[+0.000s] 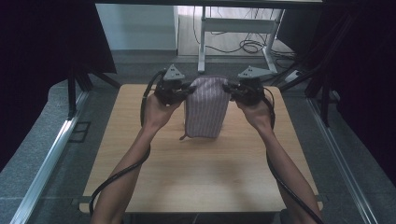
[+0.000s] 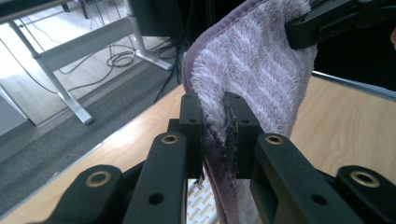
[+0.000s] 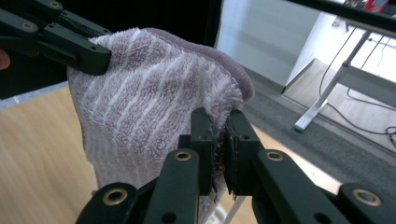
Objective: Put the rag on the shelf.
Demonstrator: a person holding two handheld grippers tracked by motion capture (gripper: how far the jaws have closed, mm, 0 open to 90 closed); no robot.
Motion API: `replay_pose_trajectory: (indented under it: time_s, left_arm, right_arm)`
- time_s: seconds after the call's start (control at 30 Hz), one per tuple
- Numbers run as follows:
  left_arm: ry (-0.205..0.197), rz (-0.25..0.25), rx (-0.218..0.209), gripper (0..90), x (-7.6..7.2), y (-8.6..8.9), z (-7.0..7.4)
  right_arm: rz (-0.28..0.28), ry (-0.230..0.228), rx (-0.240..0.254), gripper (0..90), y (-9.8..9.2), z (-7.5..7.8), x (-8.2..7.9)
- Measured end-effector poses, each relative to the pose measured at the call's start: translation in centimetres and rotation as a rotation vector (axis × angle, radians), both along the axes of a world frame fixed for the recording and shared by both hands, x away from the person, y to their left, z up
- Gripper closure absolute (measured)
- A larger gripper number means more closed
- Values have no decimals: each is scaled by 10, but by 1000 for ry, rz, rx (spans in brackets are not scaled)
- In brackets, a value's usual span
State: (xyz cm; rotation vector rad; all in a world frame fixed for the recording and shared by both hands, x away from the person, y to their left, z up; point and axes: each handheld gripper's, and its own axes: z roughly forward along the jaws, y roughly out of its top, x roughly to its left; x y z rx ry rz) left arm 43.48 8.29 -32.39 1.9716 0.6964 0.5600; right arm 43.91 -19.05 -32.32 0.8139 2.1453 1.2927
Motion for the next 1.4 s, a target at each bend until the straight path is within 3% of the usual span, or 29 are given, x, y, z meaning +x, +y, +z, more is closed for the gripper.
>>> replay_pose_trajectory:
  time_s: [0.43,0.67,0.83,1.17,1.4]
  left_arm:
    - [-22,45,18,782,26,0,38]
    - [-11,72,20,780,42,3,48]
    - [14,91,24,775,57,6,54]
    - [51,126,18,771,75,5,56]
    - [65,178,27,770,94,0,45]
  right_arm:
    - [-33,-55,6,825,7,40,23]
    - [-45,-67,16,822,12,52,34]
    - [-55,-76,-3,822,18,62,48]
    - [-76,-69,-16,828,23,63,67]
    - [-103,-47,-21,837,28,54,87]
